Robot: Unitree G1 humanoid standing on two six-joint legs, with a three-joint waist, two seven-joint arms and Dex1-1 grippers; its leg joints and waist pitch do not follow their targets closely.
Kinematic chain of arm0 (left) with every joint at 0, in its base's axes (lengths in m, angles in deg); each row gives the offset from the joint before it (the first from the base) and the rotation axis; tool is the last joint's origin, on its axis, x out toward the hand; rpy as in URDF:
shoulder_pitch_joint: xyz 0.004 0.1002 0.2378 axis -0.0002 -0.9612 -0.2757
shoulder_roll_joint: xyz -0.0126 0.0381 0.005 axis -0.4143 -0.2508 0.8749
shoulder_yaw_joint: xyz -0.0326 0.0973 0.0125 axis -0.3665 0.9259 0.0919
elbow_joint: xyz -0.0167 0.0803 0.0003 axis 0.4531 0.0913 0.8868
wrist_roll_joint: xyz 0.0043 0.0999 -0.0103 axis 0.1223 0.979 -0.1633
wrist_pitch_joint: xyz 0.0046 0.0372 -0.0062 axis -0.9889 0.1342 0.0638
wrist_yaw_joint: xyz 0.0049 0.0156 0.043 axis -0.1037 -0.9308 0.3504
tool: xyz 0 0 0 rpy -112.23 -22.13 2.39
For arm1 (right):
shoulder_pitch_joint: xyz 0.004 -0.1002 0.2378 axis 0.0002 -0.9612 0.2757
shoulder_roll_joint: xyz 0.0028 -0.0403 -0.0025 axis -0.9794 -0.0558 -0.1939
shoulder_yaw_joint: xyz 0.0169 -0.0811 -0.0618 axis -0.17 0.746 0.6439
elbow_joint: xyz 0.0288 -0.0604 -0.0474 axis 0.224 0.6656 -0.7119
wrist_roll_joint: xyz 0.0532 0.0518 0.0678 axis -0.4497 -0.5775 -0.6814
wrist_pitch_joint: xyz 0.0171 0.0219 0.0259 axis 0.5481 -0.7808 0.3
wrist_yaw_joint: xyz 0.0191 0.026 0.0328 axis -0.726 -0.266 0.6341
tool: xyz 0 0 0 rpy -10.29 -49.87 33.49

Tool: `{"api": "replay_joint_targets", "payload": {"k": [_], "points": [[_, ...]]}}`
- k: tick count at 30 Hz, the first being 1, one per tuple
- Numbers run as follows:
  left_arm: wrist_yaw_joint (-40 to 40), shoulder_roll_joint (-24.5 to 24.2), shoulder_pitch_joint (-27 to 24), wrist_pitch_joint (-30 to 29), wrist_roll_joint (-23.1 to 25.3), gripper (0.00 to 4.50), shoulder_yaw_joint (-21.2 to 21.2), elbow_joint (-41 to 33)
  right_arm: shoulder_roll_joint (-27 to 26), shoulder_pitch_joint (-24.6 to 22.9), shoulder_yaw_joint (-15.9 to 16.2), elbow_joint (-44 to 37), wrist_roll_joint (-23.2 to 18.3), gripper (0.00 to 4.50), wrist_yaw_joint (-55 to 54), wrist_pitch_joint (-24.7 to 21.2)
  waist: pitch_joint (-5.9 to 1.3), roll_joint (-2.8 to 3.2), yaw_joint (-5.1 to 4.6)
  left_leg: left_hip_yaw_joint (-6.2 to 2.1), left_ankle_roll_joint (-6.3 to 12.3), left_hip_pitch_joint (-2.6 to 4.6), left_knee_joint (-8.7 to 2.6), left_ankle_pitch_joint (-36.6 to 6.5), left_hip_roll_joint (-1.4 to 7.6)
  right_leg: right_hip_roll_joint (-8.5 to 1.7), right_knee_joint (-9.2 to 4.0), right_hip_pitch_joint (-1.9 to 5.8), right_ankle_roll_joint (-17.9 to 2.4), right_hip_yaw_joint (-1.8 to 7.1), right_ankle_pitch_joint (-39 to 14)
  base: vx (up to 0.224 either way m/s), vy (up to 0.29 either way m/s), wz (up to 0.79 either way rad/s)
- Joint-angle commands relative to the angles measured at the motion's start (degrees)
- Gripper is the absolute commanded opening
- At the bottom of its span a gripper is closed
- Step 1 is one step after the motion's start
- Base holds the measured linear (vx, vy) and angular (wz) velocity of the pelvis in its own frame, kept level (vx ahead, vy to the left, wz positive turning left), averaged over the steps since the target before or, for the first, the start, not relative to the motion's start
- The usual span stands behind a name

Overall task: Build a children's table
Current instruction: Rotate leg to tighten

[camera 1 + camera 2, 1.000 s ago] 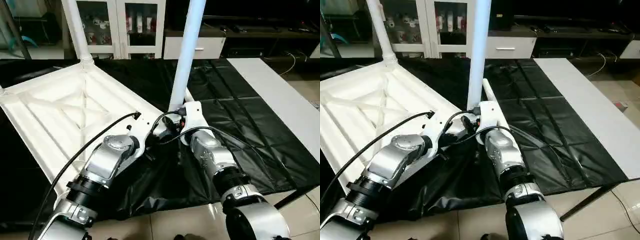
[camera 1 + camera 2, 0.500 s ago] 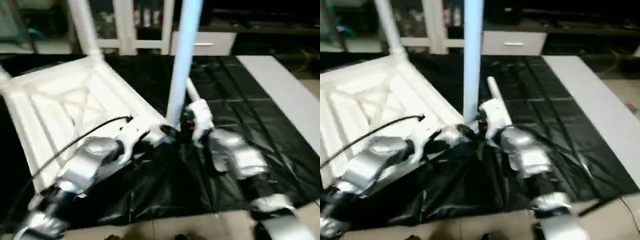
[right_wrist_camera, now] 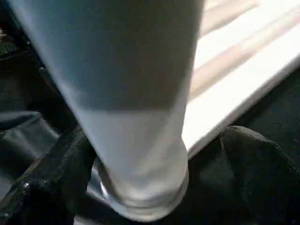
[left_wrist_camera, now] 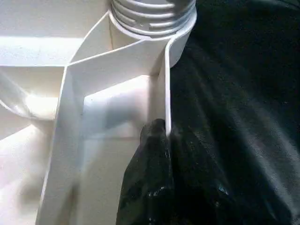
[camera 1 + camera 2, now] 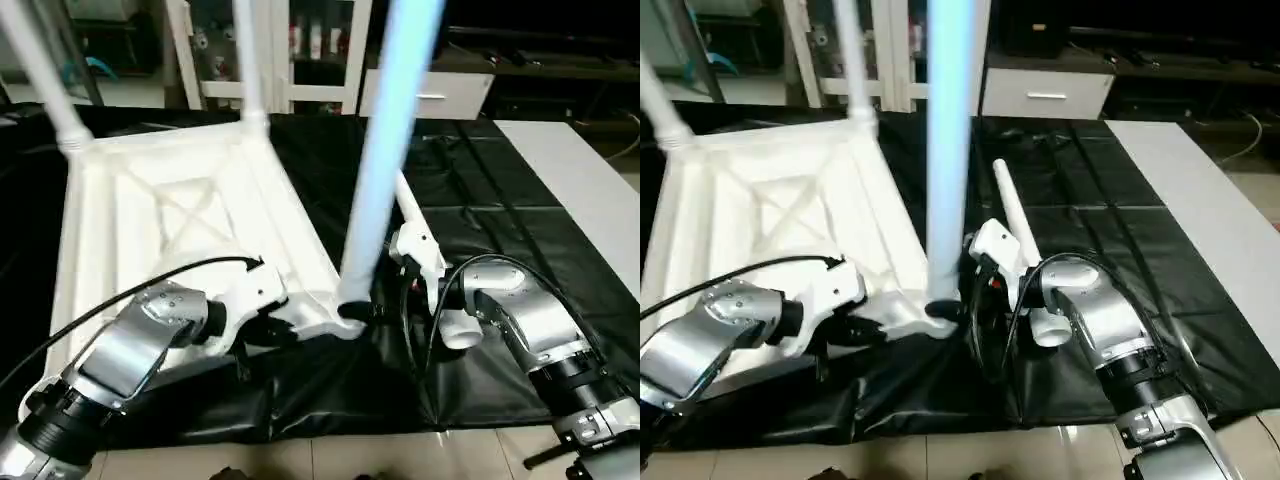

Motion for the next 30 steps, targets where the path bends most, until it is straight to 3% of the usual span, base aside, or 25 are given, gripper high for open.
{"api": "replay_joint_targets", "payload": {"k": [1, 5, 19, 26, 30], "points": [[1.79, 0.42, -0.40, -0.05, -0.97, 0.00, 1.73, -1.40, 0.49, 0.76, 1.00, 0.22, 1.44, 4.42, 0.79, 1.82, -3.35, 0.51, -0.28, 0.11, 0.27, 0.44, -4.46, -18.32, 1.01, -2.19, -4.28, 2.43, -9.53, 2.46, -22.77, 0.000, 0.000, 0.00], [1.65, 0.29, -0.45, -0.21, -0.71, 0.00, 1.62, -1.42, 0.62, 0.89, 1.99, 1.19, 2.73, 4.42, 1.17, 3.17, -3.53, 0.51, -0.21, 0.11, 0.31, 0.24, -4.44, -16.53, 1.01, -2.16, -3.99, 2.66, -9.86, 2.49, -20.59, 0.000, 0.000, 0.00], [1.66, -0.11, -0.56, -0.40, -0.56, 0.00, 1.78, -1.41, -0.06, 1.20, 2.39, 3.77, 3.83, 3.28, 2.05, 5.87, -3.64, 0.49, -0.23, 0.20, 0.72, 0.18, -4.30, -15.81, 0.97, -2.14, -3.82, 2.80, -10.53, 2.50, -19.34, 0.000, 0.000, 0.00], [1.62, -0.22, -0.78, -0.86, -0.56, 0.00, 1.88, -1.39, -0.73, 0.93, 2.27, 4.73, 3.81, 2.82, 1.93, 6.52, -3.61, 0.48, -0.35, 0.12, 0.59, 0.16, -4.32, -16.38, 0.94, -2.14, -3.91, 2.81, -10.12, 2.47, -20.60, 0.000, 0.000, 0.00], [-2.75, 2.61, -0.10, 0.05, 0.24, 0.00, -0.19, 1.44, -4.16, 1.95, -0.58, 9.35, 4.75, 2.72, -6.29, 7.69, -3.31, 0.43, -0.80, 0.02, -0.07, 0.25, -4.38, -18.86, 0.78, -2.13, -4.38, 2.68, -9.16, 2.25, -24.75, 0.000, 0.000, 0.00]]}}
